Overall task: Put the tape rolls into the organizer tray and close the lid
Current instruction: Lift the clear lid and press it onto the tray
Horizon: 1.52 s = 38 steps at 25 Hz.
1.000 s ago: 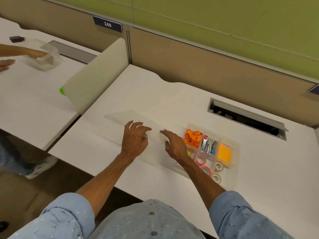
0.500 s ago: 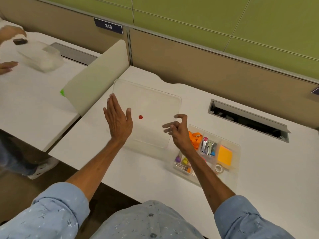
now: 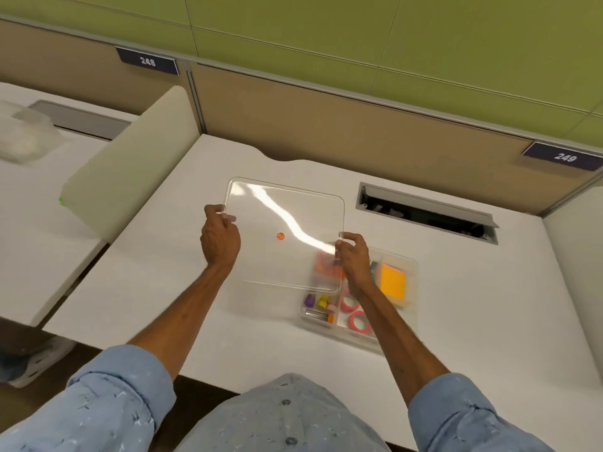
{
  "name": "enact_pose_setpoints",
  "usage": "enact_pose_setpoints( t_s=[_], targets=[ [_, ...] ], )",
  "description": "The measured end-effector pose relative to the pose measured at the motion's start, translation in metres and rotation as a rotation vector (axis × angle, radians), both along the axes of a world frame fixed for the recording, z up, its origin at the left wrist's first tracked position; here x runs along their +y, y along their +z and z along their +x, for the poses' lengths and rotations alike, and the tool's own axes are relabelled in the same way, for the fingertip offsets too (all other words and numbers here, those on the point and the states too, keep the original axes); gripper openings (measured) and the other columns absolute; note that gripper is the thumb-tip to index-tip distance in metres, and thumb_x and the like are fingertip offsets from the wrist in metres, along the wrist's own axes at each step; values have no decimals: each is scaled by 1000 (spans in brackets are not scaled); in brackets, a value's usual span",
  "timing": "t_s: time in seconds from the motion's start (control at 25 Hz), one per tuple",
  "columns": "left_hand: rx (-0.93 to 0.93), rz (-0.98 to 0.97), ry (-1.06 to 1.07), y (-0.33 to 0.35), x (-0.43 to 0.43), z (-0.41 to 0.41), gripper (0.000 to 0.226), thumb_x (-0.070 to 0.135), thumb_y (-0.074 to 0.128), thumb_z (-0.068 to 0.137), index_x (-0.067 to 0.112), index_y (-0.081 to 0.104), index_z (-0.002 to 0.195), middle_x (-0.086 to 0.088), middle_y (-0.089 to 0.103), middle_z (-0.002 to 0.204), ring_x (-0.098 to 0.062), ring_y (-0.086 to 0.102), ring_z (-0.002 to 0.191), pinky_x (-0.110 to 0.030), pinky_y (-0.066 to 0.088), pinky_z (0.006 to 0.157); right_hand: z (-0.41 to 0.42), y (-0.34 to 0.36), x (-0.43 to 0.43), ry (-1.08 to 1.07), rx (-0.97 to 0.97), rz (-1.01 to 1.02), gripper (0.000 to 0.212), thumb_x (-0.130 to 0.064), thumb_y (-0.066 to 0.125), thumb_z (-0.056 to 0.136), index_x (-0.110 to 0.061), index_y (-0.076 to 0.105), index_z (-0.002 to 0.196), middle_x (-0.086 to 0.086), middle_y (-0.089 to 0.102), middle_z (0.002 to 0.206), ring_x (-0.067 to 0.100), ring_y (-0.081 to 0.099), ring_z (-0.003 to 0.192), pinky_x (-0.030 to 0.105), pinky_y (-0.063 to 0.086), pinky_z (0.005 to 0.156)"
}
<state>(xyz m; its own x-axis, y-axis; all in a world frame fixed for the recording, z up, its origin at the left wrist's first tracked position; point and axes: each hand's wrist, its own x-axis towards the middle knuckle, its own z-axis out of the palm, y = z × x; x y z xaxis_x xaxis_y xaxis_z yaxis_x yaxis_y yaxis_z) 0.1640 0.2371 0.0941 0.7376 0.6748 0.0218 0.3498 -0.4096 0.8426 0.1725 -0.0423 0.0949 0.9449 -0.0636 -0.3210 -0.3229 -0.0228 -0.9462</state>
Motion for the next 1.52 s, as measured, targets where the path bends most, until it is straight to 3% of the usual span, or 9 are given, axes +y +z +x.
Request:
enact_pose_setpoints(
  t_s=[0.16,0.24,0.32,0.36,0.48,0.64,0.88,1.36,1.52],
  targets=[
    [24,-57,-138,-11,-46,3,48,-10,41,102,8,57,144,-18,66,136,-42,71,118,-54,54,109,-5,-7,-47,-139,-20,-212,24,-3,56,104,0,64,126,14,70,103,27,64,80,35,54,67],
    [28,-82,-173,-16,-73,2,54,-14,43,100,5,52,150,-18,65,141,-39,68,125,-49,52,112,-9,-11,-69,-196,36,-277,31,-3,52,104,-4,67,130,17,72,112,32,70,89,41,60,86],
    [36,-109,-222,-20,-97,0,56,-19,44,97,0,53,149,-20,66,141,-38,68,125,-38,50,105,-13,-13,-88,-264,84,-371,39,-2,49,103,-5,68,137,14,71,134,31,70,119,43,56,112],
    [49,-114,-254,-22,-109,-1,56,-20,44,96,0,54,148,-20,67,140,-38,69,123,-38,51,103,-16,-13,-97,-296,103,-406,41,0,49,103,-6,67,139,12,69,140,28,68,124,40,53,115],
    [96,-82,-349,-30,-137,-9,57,-18,44,97,2,54,149,-17,67,142,-36,71,121,-48,54,107,-30,-16,-124,-378,109,-496,42,1,49,102,-9,66,139,9,66,139,20,63,108,30,52,97],
    [162,-53,-430,-42,-162,-19,57,-16,47,98,2,52,152,-16,65,148,-34,67,132,-51,53,112,-47,-23,-152,-390,111,-562,33,-5,53,105,-6,67,135,12,68,139,31,66,127,41,54,111],
    [278,10,-443,-55,-183,-30,55,-11,54,92,2,56,146,-22,65,145,-46,62,131,-57,52,110,-61,-31,-170,-352,119,-626,34,-3,54,104,-6,66,136,15,68,129,34,68,118,45,54,109],
    [218,16,-461,-53,-187,-40,36,4,64,99,8,65,135,-20,72,132,-45,68,121,-51,57,99,-74,-44,-175,-333,144,-609,36,-2,57,103,-7,65,138,16,67,131,34,67,119,44,56,107],
    [256,17,-466,-54,-187,-42,46,1,62,100,7,59,145,-20,67,142,-44,65,128,-54,55,105,-76,-46,-174,-334,142,-609,36,-4,55,105,-8,65,140,17,66,133,33,66,124,45,54,111]
  ],
)
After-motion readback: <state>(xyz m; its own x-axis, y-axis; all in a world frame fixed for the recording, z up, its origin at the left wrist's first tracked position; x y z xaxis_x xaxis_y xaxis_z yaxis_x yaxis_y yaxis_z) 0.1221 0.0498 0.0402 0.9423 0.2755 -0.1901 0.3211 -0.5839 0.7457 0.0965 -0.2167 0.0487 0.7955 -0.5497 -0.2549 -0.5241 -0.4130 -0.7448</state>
